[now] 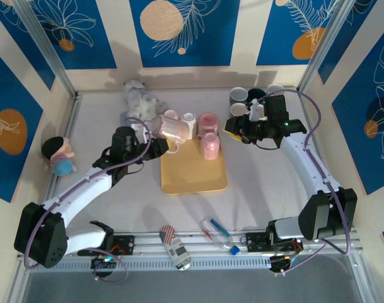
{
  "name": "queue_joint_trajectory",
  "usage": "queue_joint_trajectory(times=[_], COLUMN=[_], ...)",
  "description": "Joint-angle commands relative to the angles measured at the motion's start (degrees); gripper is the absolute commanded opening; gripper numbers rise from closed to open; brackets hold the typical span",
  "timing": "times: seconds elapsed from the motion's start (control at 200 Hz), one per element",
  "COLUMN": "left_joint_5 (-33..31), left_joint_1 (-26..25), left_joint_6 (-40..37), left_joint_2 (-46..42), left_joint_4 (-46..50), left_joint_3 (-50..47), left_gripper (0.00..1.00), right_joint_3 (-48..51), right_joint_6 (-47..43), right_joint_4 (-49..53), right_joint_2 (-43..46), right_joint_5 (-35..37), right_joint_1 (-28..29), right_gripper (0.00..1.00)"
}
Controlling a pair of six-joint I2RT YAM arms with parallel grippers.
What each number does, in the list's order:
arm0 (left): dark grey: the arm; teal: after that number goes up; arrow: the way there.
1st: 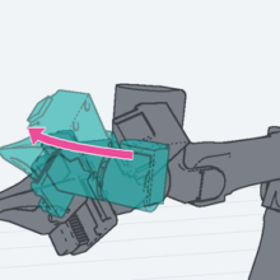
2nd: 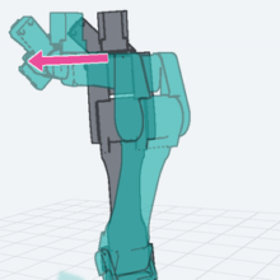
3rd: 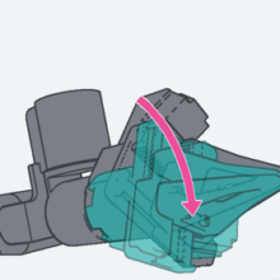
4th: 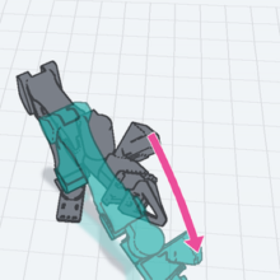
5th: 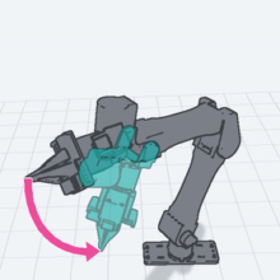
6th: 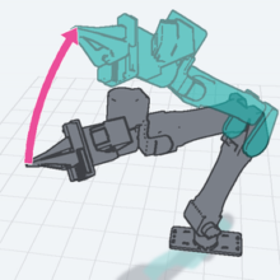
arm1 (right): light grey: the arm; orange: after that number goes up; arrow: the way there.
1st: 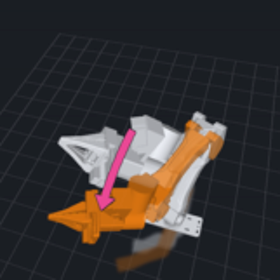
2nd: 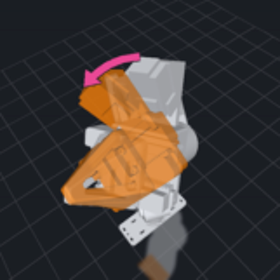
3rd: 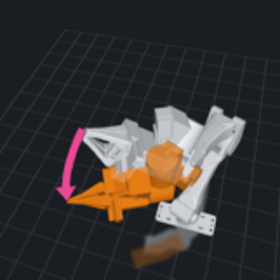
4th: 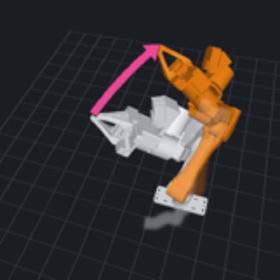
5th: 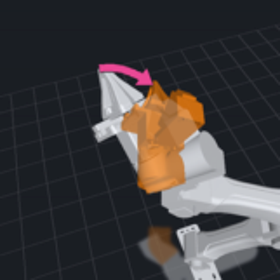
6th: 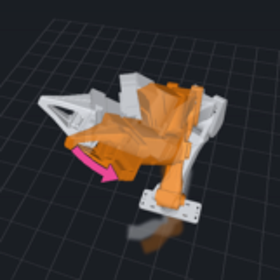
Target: Turn the mug right side up
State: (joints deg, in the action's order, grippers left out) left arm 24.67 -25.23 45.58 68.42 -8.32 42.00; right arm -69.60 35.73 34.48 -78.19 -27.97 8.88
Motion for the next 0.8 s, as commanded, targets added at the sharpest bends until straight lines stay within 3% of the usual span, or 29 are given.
queue_joint_trajectory(times=[0.0,0.435,0.795], left_joint_5=[8.0,10.4,10.0], left_joint_1=[0.5,1.4,1.4], left_joint_6=[6.9,20.1,22.1], left_joint_2=[-0.6,4.6,4.8], left_joint_4=[-21.5,-39.5,-40.8], left_joint_3=[0.1,-1.1,-0.9], left_gripper=[0.00,0.00,0.00], right_joint_3=[1.2,6.1,10.9], right_joint_6=[0.4,6.2,16.8], right_joint_4=[-3.7,-16.1,-32.6], right_joint_2=[1.6,1.3,-0.6], right_joint_5=[-6.4,-17.1,-19.5], right_joint_1=[0.1,2.3,8.3], right_gripper=[0.47,0.48,0.48])
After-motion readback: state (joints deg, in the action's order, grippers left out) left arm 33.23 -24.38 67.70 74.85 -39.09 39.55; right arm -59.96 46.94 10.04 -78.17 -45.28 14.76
